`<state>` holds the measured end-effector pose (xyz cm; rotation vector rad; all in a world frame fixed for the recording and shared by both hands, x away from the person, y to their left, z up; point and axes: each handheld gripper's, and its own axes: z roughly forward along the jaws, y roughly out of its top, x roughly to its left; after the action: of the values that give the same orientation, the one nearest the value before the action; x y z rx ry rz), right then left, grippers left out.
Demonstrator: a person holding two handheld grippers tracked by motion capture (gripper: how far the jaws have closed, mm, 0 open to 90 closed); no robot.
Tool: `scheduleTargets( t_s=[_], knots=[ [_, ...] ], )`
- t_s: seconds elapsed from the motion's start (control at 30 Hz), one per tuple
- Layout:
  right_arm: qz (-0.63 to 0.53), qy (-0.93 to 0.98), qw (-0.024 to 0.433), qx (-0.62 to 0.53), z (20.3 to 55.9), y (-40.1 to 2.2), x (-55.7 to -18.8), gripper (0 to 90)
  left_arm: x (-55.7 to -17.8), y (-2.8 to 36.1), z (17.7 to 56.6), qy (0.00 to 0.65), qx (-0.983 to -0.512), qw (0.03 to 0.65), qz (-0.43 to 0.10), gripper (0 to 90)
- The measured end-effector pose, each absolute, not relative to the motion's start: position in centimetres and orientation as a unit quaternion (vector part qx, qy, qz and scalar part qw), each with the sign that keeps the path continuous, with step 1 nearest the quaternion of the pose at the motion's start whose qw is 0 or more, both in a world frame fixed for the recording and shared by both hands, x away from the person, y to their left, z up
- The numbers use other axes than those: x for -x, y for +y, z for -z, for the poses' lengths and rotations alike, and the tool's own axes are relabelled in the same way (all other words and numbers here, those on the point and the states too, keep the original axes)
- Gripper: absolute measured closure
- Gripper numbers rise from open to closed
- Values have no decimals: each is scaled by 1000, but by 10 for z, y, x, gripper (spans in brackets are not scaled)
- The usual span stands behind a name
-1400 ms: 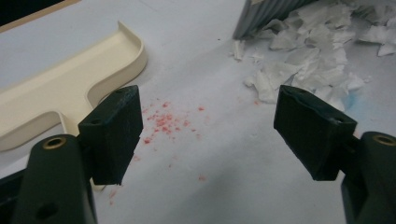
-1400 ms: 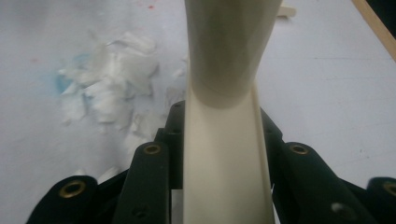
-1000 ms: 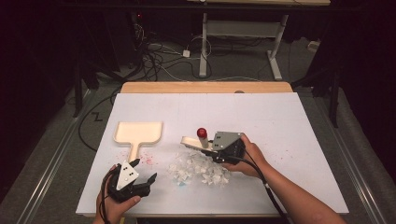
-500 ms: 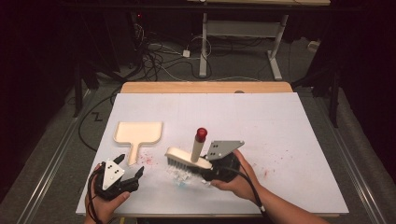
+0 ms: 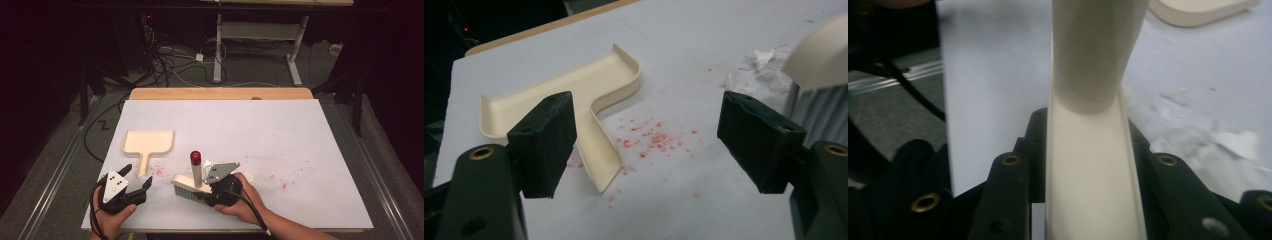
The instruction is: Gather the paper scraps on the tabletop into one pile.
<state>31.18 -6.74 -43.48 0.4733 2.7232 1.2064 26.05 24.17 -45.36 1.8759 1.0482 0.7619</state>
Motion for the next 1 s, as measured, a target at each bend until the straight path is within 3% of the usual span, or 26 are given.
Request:
scheduleTargets(
  t_s=[0.27,0.57,0.77,1.0],
  knots=[
    [-380,900,109,-184,429,-92,-324,681,-261,230,457,399,-769,399,-301,226],
    [-415,885,119,-175,397,-121,-324,680,-264,216,462,376,-793,377,-296,226],
    [-411,882,140,-182,375,-170,-321,680,-264,213,464,368,-802,369,-291,226],
    [-398,885,145,-195,378,-224,-311,680,-265,210,466,363,-808,362,-290,226]
  ],
)
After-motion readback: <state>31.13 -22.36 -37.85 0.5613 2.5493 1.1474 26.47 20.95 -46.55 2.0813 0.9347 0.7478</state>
